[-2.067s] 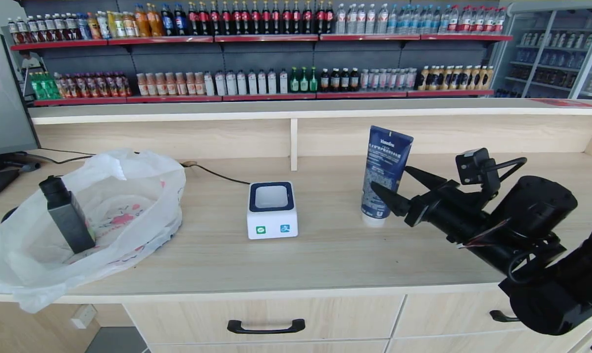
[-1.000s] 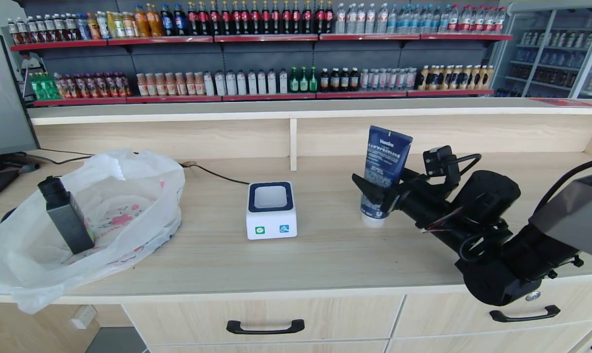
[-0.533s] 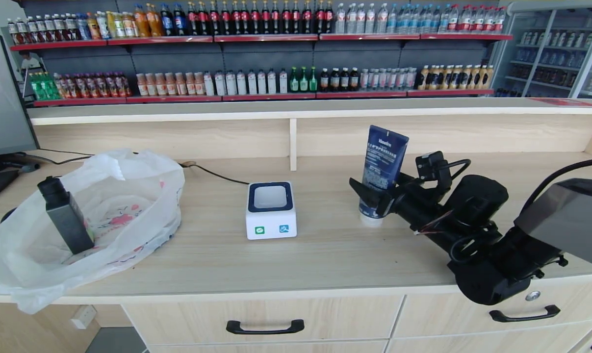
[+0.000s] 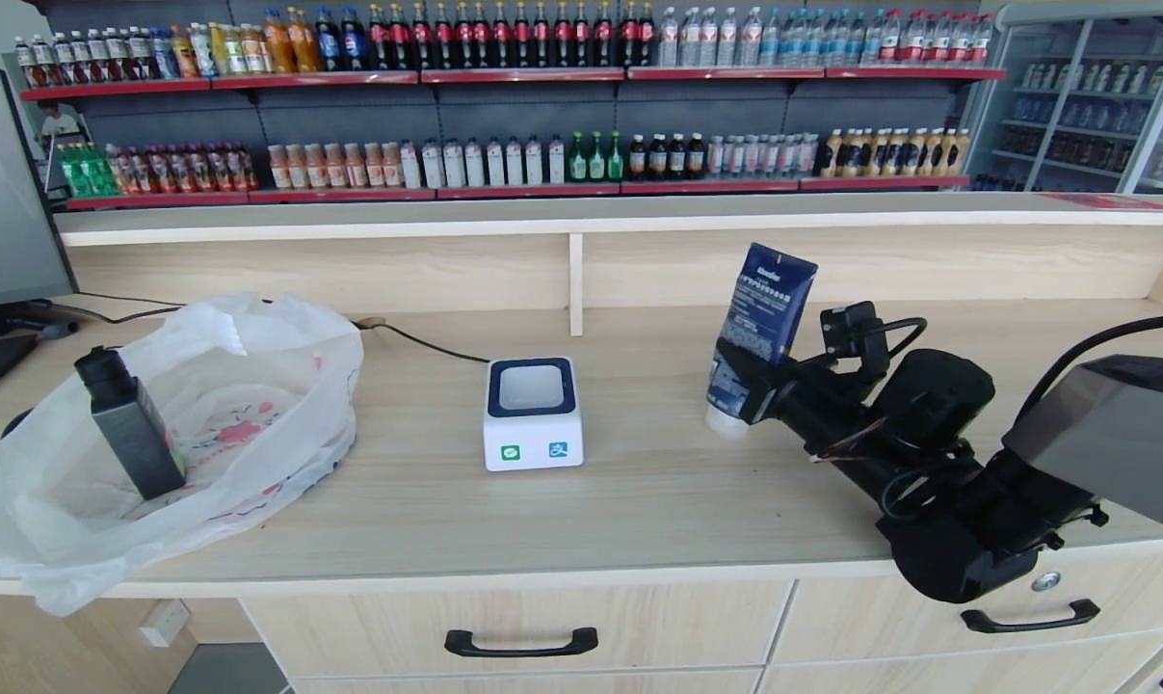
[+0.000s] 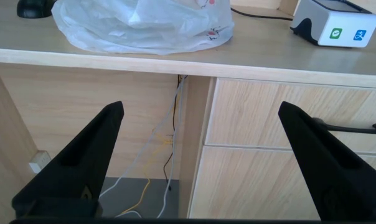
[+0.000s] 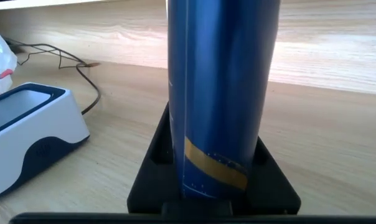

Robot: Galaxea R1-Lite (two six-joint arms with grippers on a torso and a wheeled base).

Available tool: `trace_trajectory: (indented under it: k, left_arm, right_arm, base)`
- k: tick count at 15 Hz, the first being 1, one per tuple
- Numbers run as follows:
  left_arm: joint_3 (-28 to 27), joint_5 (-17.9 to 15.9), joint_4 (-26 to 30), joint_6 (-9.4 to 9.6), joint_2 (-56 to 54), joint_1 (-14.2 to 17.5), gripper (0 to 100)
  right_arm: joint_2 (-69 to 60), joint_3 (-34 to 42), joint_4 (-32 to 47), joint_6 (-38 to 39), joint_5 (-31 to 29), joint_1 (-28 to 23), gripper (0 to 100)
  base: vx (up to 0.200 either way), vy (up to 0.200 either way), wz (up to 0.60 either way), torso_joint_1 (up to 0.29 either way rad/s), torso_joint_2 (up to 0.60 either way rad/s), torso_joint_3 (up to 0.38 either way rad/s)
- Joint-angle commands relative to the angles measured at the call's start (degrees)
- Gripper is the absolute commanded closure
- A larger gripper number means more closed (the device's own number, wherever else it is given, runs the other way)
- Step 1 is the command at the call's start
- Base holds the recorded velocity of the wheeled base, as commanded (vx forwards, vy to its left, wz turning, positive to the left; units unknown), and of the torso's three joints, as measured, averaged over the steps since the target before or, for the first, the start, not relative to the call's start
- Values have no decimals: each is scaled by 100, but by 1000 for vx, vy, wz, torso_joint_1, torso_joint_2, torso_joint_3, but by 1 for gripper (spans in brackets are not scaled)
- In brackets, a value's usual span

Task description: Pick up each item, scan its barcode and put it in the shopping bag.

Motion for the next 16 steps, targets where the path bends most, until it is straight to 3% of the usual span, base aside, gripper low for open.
trace_trajectory:
  k: [1, 10, 13, 14, 16]
  left_arm:
    - [1, 0, -1, -4, -2, 4, 0]
    - [1, 0, 8, 5, -2, 4, 0]
    - [1, 0, 8, 5, 6, 4, 0]
    - [1, 0, 8, 5, -2, 4, 0]
    - [1, 0, 8, 5, -2, 4, 0]
  right_arm:
    - [-82, -10, 3, 4, 4, 2, 100]
    - [-820, 148, 3, -40, 21, 29, 100]
    - [-1224, 543, 3, -32, 47, 29, 100]
    - [-1795, 1027, 3, -102, 320, 29, 100]
    - [-2121, 1246, 3, -190, 461, 29, 100]
  base:
    - [0, 0, 0, 0, 0, 0]
    - [0, 0, 0, 0, 0, 0]
    - [0, 0, 0, 0, 0, 0]
    - [0, 0, 0, 0, 0, 0]
    - [0, 0, 0, 0, 0, 0]
